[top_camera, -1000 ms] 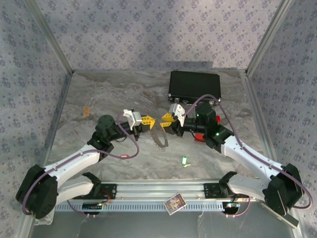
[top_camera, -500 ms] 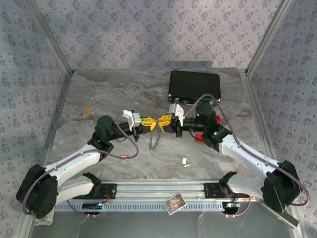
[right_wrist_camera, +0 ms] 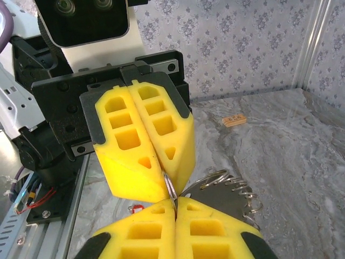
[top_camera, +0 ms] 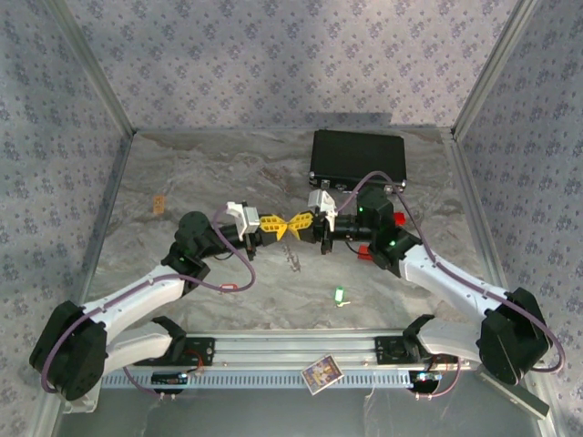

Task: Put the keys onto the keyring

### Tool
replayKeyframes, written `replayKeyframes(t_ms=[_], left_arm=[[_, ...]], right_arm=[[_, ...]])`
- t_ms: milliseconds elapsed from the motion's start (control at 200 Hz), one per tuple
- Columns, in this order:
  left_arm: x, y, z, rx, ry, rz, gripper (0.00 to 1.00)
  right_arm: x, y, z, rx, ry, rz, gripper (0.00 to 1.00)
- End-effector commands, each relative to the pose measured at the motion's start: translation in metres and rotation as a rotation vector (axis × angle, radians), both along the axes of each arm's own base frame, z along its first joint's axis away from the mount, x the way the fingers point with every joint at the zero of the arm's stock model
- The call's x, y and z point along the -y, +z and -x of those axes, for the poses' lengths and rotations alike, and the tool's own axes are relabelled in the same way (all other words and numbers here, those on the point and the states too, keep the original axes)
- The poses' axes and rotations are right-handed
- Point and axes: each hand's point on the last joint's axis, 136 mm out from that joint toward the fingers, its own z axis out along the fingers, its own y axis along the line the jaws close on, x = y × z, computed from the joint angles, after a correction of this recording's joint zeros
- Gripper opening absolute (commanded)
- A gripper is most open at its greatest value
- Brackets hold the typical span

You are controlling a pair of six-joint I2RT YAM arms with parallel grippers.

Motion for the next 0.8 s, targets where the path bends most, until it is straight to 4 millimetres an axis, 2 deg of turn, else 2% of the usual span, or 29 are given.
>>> replayKeyframes(t_ms=[0, 60, 145, 335, 525, 795], left_arm=[[0.002, 0.022, 0.003, 0.061, -0.002, 0.030, 0.12], [0.000, 0.017, 0.001, 0.052, 0.025, -0.002, 0.28], [-0.005, 0.007, -0.001, 0.049, 0.061, -0.071, 0.34], [-0.019, -0.018, -0.002, 0.037, 0.136, -0.225, 0.36], [-0.025, -0.031, 0.000, 0.023, 0.139, -0.315, 0.37], [-0.016, -0.032, 0.004, 0.013, 0.081, -0.330, 0.37]], right_arm=[[-0.004, 0.012, 0.001, 0.030, 0.015, -0.012, 0.00], [-0.002, 0.010, 0.000, 0.037, -0.001, 0.019, 0.00], [0.003, 0.003, -0.002, 0.047, -0.026, 0.088, 0.00], [0.012, -0.011, -0.005, 0.048, -0.054, 0.243, 0.00], [0.014, -0.020, -0.004, 0.077, -0.053, 0.413, 0.00], [0.003, -0.024, 0.011, 0.131, 0.012, 0.556, 0.00]])
